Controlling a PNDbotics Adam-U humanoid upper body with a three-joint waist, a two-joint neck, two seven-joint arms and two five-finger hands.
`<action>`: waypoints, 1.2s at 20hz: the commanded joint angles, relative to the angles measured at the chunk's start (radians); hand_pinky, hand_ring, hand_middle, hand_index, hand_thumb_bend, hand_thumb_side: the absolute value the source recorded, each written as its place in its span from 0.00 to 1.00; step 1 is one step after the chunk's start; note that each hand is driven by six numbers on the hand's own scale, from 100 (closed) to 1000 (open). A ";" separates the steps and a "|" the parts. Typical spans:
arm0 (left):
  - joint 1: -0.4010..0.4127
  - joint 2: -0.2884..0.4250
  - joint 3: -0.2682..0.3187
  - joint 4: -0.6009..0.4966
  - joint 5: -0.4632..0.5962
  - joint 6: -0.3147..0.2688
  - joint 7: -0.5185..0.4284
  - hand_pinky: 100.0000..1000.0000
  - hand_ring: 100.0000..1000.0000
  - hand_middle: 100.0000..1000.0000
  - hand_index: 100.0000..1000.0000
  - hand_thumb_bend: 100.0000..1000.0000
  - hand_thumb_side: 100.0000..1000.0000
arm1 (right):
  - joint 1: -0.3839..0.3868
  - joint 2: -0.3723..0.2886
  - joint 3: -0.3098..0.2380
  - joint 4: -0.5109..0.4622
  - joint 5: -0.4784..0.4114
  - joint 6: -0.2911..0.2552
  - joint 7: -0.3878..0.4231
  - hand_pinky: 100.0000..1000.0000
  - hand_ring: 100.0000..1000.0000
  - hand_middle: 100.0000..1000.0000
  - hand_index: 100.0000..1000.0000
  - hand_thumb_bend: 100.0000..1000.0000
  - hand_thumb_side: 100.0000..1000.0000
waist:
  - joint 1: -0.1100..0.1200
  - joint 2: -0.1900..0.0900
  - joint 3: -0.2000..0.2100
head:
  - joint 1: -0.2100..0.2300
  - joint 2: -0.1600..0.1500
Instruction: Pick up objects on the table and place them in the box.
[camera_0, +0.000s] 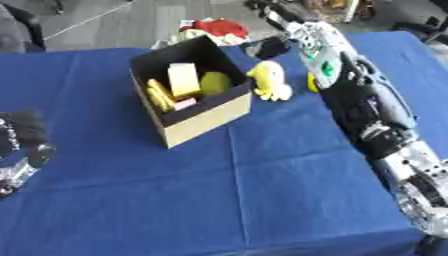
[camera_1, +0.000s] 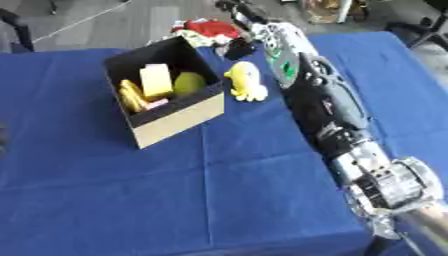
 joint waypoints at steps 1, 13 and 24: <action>-0.004 0.016 0.014 -0.011 -0.004 0.001 0.001 0.66 0.62 0.61 0.78 0.59 0.48 | -0.011 -0.048 -0.021 -0.016 -0.045 0.021 0.006 0.89 0.85 0.87 0.97 0.23 0.14 | -0.008 -0.017 -0.007 | 0.010 -0.004; -0.001 0.006 0.014 -0.015 0.000 -0.005 -0.014 0.68 0.62 0.62 0.79 0.55 0.49 | 0.020 -0.047 -0.060 0.235 -0.040 0.066 0.094 0.90 0.88 0.89 0.97 0.30 0.20 | 0.003 -0.019 0.007 | 0.005 -0.013; -0.002 -0.003 0.013 -0.013 0.005 -0.006 -0.024 0.68 0.62 0.62 0.79 0.55 0.49 | 0.023 -0.005 -0.045 0.241 0.027 0.050 0.103 0.85 0.80 0.81 0.90 0.24 0.11 | 0.000 -0.018 0.016 | 0.002 -0.016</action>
